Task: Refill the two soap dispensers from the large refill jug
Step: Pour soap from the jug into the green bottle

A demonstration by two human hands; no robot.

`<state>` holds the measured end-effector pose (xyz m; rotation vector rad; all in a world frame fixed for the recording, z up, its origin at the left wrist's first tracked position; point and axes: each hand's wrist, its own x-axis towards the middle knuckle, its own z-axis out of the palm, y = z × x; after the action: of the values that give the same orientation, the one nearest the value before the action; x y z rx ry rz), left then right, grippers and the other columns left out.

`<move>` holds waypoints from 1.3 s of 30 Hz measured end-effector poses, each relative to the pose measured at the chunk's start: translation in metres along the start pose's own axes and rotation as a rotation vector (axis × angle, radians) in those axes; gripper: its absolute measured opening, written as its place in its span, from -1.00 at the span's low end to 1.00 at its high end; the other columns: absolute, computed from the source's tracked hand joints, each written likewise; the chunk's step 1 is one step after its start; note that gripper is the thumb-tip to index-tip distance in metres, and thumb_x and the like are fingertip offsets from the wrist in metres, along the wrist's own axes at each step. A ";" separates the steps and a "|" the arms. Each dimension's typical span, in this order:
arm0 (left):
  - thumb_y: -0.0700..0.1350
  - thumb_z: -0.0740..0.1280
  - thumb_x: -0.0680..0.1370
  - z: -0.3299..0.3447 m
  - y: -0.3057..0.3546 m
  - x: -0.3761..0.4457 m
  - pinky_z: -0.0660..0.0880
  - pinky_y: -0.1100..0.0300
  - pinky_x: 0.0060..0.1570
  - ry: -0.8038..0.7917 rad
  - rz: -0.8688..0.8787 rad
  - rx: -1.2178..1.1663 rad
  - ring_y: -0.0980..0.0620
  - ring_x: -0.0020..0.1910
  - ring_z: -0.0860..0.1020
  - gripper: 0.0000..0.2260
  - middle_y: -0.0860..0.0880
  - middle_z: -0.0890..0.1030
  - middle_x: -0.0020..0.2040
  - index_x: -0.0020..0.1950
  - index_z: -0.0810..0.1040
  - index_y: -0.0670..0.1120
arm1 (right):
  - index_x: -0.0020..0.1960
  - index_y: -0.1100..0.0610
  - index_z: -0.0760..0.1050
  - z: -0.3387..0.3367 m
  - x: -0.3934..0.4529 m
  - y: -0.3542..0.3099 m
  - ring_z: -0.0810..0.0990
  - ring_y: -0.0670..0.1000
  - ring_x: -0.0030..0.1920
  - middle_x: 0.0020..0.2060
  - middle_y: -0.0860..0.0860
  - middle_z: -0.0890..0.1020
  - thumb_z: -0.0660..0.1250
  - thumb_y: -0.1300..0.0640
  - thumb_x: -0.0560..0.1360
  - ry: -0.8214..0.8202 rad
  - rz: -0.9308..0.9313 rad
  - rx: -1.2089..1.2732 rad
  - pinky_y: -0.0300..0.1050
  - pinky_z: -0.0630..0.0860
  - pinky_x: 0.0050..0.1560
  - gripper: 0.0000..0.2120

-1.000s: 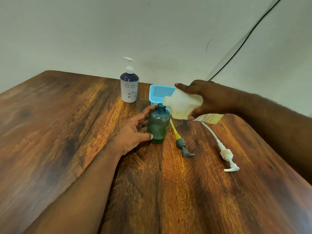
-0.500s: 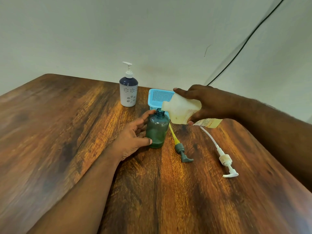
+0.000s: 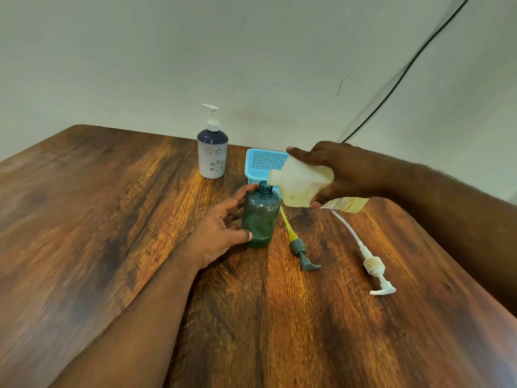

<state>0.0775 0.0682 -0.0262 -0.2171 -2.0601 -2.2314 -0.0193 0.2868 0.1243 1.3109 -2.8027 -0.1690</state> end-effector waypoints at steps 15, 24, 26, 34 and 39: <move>-0.59 0.34 0.40 -0.001 -0.001 0.001 0.54 0.31 0.11 -0.003 -0.003 0.012 0.19 0.29 0.54 -0.19 0.11 0.53 0.34 0.35 0.41 0.24 | 0.56 -0.09 -0.11 0.001 -0.001 0.001 0.38 -0.02 0.21 0.28 0.02 0.39 0.47 -0.11 0.41 -0.019 0.013 0.021 -0.25 0.37 0.07 -0.04; -0.58 0.34 0.41 0.000 -0.001 0.000 0.54 0.33 0.10 0.000 0.003 0.030 0.23 0.25 0.55 -0.20 0.12 0.52 0.32 0.38 0.37 0.21 | 0.57 -0.07 -0.10 0.000 -0.001 -0.001 0.38 0.01 0.22 0.30 0.03 0.38 0.46 -0.12 0.41 -0.031 0.017 0.018 -0.24 0.37 0.09 -0.04; -0.58 0.33 0.41 0.000 -0.001 0.000 0.54 0.33 0.10 -0.005 -0.001 0.032 0.22 0.26 0.55 -0.20 0.12 0.52 0.34 0.39 0.37 0.20 | 0.57 -0.08 -0.10 -0.001 -0.001 -0.001 0.37 -0.02 0.19 0.30 0.03 0.38 0.46 -0.13 0.41 -0.031 0.013 0.007 -0.22 0.37 0.11 -0.04; -0.59 0.34 0.41 -0.001 -0.005 0.002 0.53 0.28 0.16 -0.012 0.009 0.033 0.17 0.32 0.52 -0.18 0.09 0.50 0.39 0.43 0.36 0.17 | 0.56 -0.07 -0.10 -0.002 -0.001 -0.001 0.37 -0.03 0.16 0.28 0.04 0.39 0.46 -0.12 0.40 -0.025 0.007 0.003 -0.21 0.37 0.10 -0.04; -0.57 0.35 0.41 -0.002 -0.007 0.002 0.53 0.29 0.16 -0.009 0.013 0.040 0.17 0.33 0.51 -0.18 0.10 0.50 0.39 0.44 0.36 0.18 | 0.56 -0.08 -0.10 -0.001 -0.001 -0.001 0.38 0.00 0.20 0.28 0.03 0.39 0.47 -0.12 0.40 -0.021 0.010 0.001 -0.16 0.42 0.13 -0.04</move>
<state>0.0742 0.0665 -0.0326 -0.2373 -2.0989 -2.1836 -0.0179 0.2871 0.1251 1.3030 -2.8265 -0.1831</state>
